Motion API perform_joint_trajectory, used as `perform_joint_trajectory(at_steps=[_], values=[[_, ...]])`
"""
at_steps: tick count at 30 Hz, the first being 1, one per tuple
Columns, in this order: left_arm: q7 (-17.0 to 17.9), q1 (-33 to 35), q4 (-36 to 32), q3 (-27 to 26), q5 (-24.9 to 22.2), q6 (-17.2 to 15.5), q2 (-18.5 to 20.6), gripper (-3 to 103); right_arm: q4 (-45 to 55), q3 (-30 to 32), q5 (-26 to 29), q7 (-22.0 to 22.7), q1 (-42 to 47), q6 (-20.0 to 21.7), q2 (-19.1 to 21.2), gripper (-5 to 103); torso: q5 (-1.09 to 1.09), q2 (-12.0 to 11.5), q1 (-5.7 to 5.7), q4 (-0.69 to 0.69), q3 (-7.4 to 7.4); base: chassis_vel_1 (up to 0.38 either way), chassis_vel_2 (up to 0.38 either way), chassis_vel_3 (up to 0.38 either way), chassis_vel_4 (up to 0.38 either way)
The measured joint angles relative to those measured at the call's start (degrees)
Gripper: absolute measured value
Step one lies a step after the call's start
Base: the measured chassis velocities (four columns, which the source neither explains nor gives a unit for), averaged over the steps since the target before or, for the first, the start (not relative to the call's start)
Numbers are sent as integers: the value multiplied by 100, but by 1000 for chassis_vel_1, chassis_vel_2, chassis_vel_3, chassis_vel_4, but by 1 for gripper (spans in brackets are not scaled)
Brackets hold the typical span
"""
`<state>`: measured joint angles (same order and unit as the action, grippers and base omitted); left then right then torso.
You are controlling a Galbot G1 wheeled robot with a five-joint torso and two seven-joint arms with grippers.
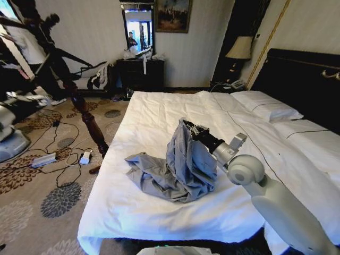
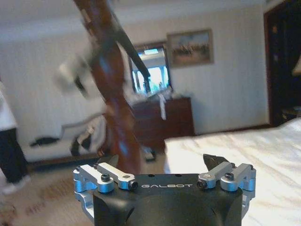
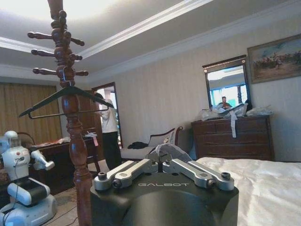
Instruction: Pick up the clothes from the bed and hang them on the clothes hanger.
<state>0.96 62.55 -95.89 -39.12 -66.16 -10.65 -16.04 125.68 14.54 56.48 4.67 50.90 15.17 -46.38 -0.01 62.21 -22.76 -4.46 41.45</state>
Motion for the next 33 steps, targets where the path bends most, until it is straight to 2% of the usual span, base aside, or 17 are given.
perform_joint_trajectory(at_steps=[3,4,5,7,8,11,12,13,15,16,19,20,23,24,28,29,33], values=[[197,-90,-65,368,512,22,-912,100,-40,63,-16,3,65,-2,-11,0,-4,0,0,0,0,0,0,0,0],[197,-90,-65,368,512,22,-912,100,-40,63,-16,3,65,-2,-11,0,-4,0,0,0,0,0,0,0,0],[228,-221,50,553,649,70,-1112,100,-53,85,-18,3,82,-5,3,0,-5,0,0,1,0,0,0,0,0],[297,-857,492,1214,798,212,-1319,100,-94,108,-19,6,101,-13,32,0,0,0,0,3,0,0,0,0,0],[297,-857,492,1214,798,212,-1319,100,-94,108,-19,6,101,-13,32,0,0,0,0,3,0,0,0,0,0],[400,-2184,890,2173,673,258,-1360,100,-144,86,-31,20,93,-15,16,0,4,0,-2,-3,1,0,0,0,0],[400,-2184,890,2173,673,258,-1360,100,-144,86,-31,20,93,-15,16,0,4,0,-2,-3,1,0,0,0,0],[429,-2602,932,2466,538,226,-1359,100,-149,79,-33,22,91,-16,14,0,5,-1,-1,-2,1,0,0,0,0],[580,-3767,1062,3197,241,85,-1356,100,-151,87,-35,24,105,-16,24,0,1,-1,-2,-2,1,0,0,0,0],[580,-3767,1062,3197,241,85,-1356,100,-151,87,-35,24,105,-16,24,0,1,-1,-2,-2,1,0,0,0,0],[694,-5497,1502,4142,38,-134,-1355,100,-139,162,-36,24,128,-21,66,0,5,0,-1,-3,0,0,0,0,0],[694,-5497,1502,4142,38,-134,-1355,100,-139,162,-36,24,128,-21,66,0,5,0,-1,-3,0,0,0,0,0],[716,-6729,1942,4666,-213,-482,-1351,100,-113,231,-15,24,129,-23,123,0,4,0,-2,1,0,0,0,0,0],[716,-6729,1942,4666,-213,-482,-1351,100,-113,231,-15,24,129,-23,123,0,4,0,-2,1,0,0,0,0,0],[714,-7606,2388,5134,-284,-1038,-1317,100,-108,279,-6,22,157,-40,163,0,0,0,0,2,0,0,0,0,0],[714,-7606,2388,5134,-284,-1038,-1317,100,-108,279,-6,22,157,-40,163,0,0,0,0,2,0,0,0,0,0],[690,-8148,2949,5457,-181,-1533,-1405,100,-109,286,-12,19,187,-51,146,0,0,0,-1,2,0,0,0,0,0]])
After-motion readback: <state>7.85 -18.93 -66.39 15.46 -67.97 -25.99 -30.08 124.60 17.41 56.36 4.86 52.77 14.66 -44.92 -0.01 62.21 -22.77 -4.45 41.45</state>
